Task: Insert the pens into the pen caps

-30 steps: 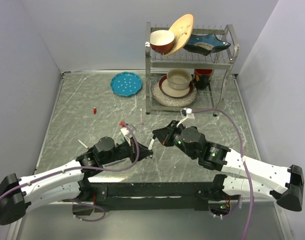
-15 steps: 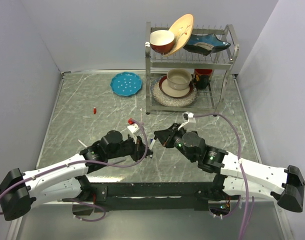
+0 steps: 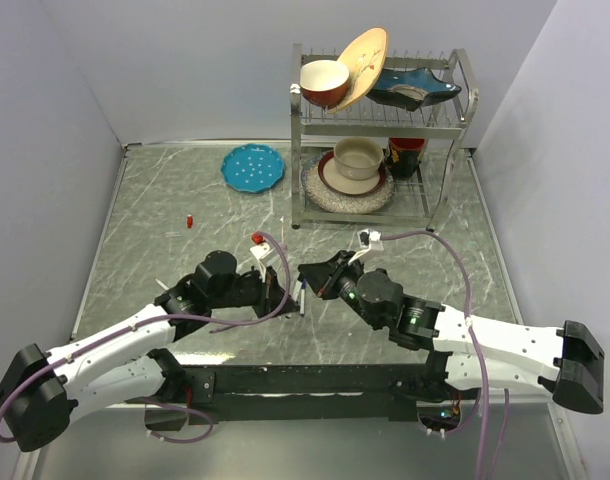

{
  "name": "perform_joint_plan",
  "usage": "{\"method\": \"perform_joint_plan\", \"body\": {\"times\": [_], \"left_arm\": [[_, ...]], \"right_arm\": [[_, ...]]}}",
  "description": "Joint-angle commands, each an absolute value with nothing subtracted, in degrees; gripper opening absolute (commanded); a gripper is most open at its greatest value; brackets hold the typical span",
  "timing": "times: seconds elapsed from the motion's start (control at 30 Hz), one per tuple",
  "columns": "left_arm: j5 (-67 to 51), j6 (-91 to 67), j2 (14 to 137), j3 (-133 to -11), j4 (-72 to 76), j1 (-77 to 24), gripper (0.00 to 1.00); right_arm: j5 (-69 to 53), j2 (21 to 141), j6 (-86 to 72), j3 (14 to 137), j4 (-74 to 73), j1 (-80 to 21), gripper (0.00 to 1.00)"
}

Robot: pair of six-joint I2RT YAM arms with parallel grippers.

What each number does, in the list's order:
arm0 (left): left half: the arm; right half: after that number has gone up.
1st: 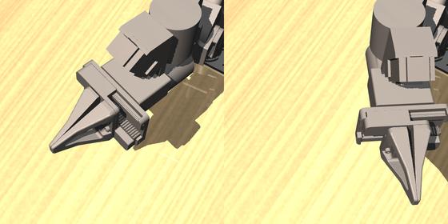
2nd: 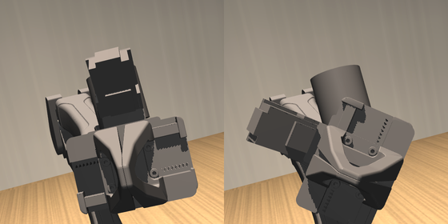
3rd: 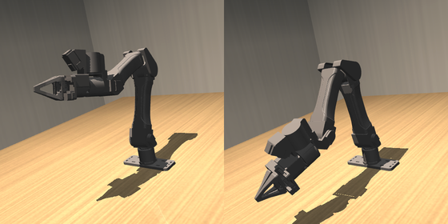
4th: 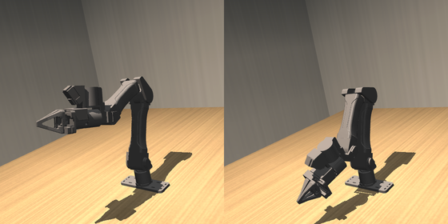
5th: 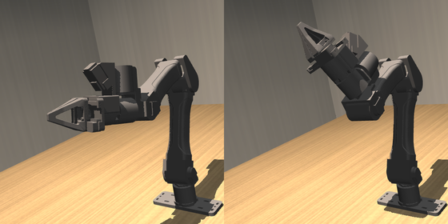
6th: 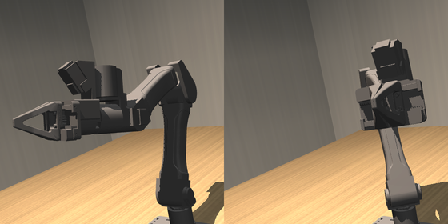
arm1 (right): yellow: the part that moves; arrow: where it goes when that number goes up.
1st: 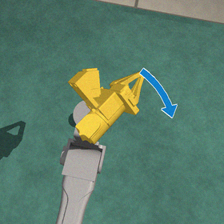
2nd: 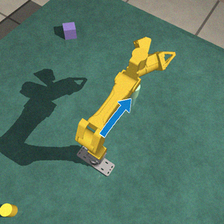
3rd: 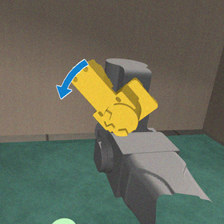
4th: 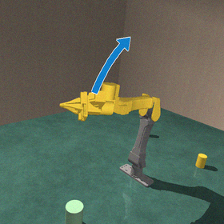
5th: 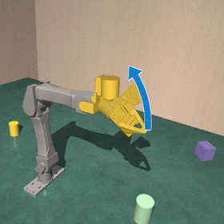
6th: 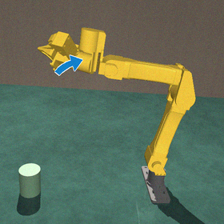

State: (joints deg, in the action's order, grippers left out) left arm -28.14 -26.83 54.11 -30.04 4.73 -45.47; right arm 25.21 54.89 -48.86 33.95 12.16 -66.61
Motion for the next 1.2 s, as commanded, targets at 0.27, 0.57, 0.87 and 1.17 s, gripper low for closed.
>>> {"method": "perform_joint_plan", "body": {"times": [0.27,0.57,0.87,1.17], "left_arm": [[-14.06,-26.19,50.89,-38.85,18.28,-39.56,0.01],[-16.44,-25.31,52.21,-40.78,15.47,-37.62,0.01],[-21.52,-27.86,52.21,-39.02,18.19,-32.61,0.01],[-23.72,-27.34,52.74,-39.99,16.09,-29.71,0.01]], "right_arm": [[1.68,58.97,-46.85,35.6,-3.87,-74.88,0.0],[0.18,62.57,-43.77,38.23,-7.38,-76.9,0.0],[-4.57,64.25,-43.16,36.74,-5.36,-78.66,0.0],[-2.99,65.66,-40.35,37.53,-10.45,-82.44,0.0]]}}
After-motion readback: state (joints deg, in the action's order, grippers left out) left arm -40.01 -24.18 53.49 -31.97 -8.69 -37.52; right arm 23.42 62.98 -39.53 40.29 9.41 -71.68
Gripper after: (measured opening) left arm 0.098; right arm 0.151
